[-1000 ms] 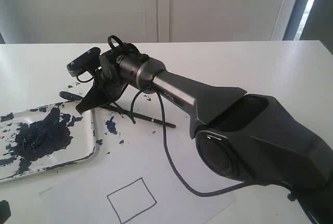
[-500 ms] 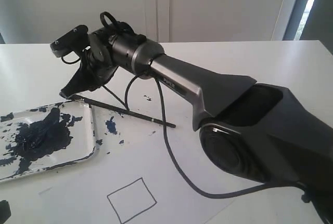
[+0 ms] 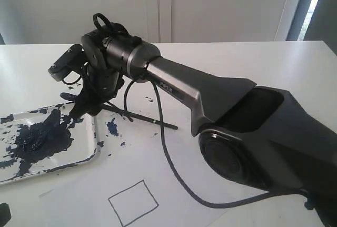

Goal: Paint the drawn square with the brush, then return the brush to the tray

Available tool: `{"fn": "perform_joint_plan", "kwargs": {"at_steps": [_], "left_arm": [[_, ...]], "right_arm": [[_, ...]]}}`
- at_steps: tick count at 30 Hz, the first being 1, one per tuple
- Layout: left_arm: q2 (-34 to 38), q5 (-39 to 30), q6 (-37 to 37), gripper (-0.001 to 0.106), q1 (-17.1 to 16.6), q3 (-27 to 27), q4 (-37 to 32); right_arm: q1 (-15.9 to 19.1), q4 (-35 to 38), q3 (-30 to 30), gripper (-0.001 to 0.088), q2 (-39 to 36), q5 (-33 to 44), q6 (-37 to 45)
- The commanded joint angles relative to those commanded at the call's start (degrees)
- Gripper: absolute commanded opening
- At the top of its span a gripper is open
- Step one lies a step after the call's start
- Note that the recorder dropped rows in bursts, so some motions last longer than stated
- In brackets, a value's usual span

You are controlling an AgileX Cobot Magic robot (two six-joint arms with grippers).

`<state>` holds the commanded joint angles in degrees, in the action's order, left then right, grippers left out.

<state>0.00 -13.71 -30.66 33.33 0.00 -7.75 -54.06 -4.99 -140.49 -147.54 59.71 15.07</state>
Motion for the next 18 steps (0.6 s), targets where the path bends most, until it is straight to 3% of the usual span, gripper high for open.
{"fn": "perform_joint_plan", "kwargs": {"at_steps": [11,18], "left_arm": [[0.0,0.0,0.0,0.075,0.0,0.0,0.0],[0.0,0.0,0.0,0.075,0.0,0.0,0.0]], "right_arm": [[0.7,-4.1,0.0,0.0585,-2.4,0.2,-1.8],[0.9,-4.1,0.0,0.0359,-3.2,1.0,-3.4]]}}
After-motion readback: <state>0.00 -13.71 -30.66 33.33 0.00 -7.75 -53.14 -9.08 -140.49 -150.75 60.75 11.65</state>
